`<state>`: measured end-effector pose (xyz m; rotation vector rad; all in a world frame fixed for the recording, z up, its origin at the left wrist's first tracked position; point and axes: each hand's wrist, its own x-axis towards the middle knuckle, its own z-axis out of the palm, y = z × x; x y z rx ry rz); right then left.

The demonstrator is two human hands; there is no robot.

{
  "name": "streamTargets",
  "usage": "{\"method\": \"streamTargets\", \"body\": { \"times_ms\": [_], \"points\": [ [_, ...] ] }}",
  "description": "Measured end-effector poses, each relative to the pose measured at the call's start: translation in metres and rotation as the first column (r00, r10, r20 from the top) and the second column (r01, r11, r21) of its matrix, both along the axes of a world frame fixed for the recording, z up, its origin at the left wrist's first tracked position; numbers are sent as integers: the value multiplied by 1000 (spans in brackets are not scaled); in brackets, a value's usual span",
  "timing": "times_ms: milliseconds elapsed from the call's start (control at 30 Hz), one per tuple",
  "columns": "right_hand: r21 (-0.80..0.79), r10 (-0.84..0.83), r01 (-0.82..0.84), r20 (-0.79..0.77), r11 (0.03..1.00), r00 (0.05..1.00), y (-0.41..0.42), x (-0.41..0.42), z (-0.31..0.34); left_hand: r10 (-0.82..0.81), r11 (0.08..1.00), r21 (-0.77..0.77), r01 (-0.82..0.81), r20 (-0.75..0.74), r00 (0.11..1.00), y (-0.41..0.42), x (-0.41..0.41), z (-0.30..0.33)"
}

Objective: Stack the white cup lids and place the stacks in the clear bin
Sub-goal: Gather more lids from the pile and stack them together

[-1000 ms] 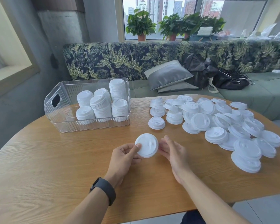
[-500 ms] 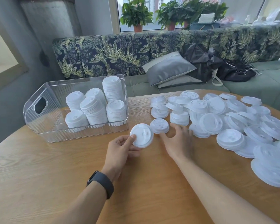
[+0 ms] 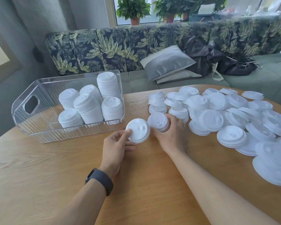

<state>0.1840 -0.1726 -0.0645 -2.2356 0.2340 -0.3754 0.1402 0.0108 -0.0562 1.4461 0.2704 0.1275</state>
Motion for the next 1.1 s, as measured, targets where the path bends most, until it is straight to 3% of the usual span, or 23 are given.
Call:
{"method": "streamTargets", "body": {
  "times_ms": [200, 633, 733, 1100],
  "points": [
    [272, 99, -145, 177, 951, 979, -3, -38, 0, -36, 999, -10, 36, 2, 999, -1, -18, 0],
    [689, 323, -237, 4, 685, 946, -31, -114, 7, -95, 995, -33, 94, -33, 995, -2, -89, 2],
    [730, 362, -238, -13, 641, 932, -36, -125, 13, -84, 996, -20, 84, -38, 996, -4, -97, 1],
    [755, 383, -215, -53, 620, 922, -36, -145, 15, -116, 992, -59, 114, -25, 993, -5, -115, 1]
  ]
}}
